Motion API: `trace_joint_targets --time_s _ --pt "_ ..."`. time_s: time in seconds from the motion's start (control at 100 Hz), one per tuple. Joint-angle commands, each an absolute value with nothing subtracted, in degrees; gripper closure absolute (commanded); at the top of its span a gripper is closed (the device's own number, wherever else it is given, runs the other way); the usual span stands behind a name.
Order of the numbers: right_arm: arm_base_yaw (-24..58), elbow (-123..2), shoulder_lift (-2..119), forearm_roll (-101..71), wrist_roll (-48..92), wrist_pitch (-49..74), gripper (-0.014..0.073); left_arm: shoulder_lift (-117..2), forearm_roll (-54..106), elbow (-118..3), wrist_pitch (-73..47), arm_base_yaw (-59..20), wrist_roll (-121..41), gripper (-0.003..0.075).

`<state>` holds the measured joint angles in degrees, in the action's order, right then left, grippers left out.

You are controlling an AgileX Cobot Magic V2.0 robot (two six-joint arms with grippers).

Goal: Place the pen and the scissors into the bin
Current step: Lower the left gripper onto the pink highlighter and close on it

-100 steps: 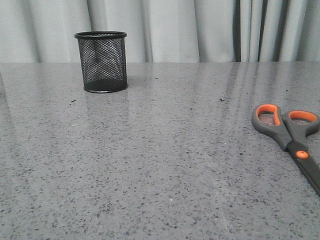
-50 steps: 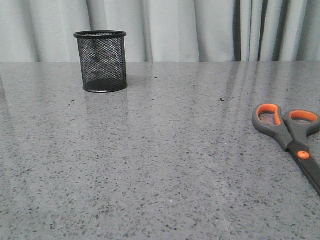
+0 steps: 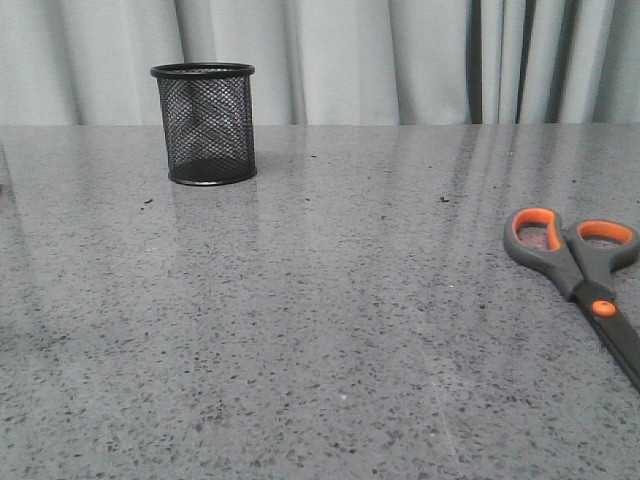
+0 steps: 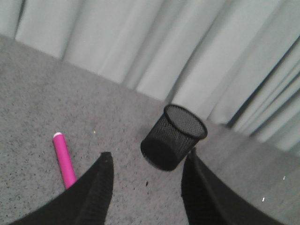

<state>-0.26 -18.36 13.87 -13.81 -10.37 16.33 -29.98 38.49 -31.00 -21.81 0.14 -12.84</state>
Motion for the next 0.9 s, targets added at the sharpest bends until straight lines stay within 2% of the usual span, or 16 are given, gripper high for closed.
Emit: trace_joint_targets --time_s 0.0,0.22,0.53,0.889 --pt "-0.39 -21.97 17.76 -13.77 -10.29 15.38 0.0141 -39.31 33.52 -39.47 -25.08 0.27 -9.55 0.0447" --pt "-0.39 -22.66 18.31 -13.77 -10.29 15.70 0.0141 -57.16 14.55 -51.96 -32.83 0.27 7.54 0.0447" --pt "-0.39 -22.66 18.20 -13.77 -10.29 16.17 0.0141 -78.38 14.14 -65.63 -44.01 0.27 8.21 0.0445" --pt "-0.39 -22.66 18.20 -13.77 -10.29 17.82 0.0141 -88.52 13.21 -68.01 -45.97 0.27 8.21 0.0446"
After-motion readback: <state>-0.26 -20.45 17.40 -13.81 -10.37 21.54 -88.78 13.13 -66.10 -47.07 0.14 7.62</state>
